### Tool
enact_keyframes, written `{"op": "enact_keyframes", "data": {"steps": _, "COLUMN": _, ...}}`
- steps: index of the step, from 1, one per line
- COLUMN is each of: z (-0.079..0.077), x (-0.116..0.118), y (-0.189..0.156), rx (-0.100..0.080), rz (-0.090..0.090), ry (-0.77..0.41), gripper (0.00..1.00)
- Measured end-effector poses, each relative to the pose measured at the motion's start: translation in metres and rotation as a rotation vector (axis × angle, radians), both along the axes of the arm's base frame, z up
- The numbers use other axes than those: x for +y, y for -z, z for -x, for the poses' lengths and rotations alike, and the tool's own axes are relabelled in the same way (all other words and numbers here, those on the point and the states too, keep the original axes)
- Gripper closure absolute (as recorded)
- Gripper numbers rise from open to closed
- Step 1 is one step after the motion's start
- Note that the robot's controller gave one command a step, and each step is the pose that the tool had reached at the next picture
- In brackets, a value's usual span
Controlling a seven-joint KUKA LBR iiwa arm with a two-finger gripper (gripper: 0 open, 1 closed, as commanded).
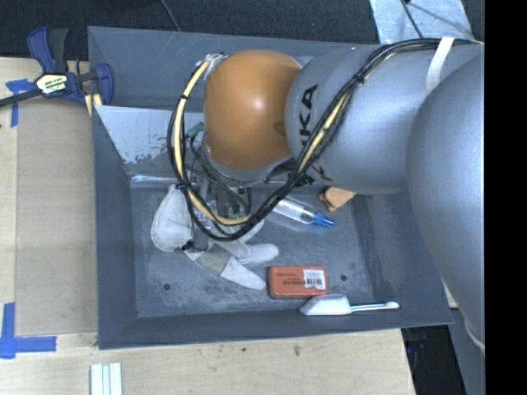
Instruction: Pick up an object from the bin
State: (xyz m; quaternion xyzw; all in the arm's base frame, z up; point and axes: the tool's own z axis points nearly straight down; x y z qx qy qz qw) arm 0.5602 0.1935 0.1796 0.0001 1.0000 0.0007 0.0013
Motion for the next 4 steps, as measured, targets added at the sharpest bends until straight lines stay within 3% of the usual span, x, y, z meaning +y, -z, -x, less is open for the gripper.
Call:
{"op": "enact_keyframes", "data": {"steps": 1, "z": -0.021, "x": -0.051, "y": 0.057, "rx": -0.004, "rz": 0.0, "ry": -0.096, "gripper": 0.0}}
{"op": "enact_keyframes", "data": {"steps": 2, "z": -0.06, "x": -0.079, "y": 0.111, "rx": -0.003, "rz": 0.001, "ry": -0.143, "gripper": 0.0}}
{"op": "enact_keyframes", "data": {"steps": 3, "z": -0.038, "x": -0.084, "y": 0.109, "rx": 0.0, "rz": 0.001, "ry": -0.19, "gripper": 0.0}}
{"op": "enact_keyframes", "data": {"steps": 4, "z": -0.062, "x": -0.079, "y": 0.11, "rx": -0.008, "rz": 0.0, "ry": -0.143, "gripper": 0.0}}
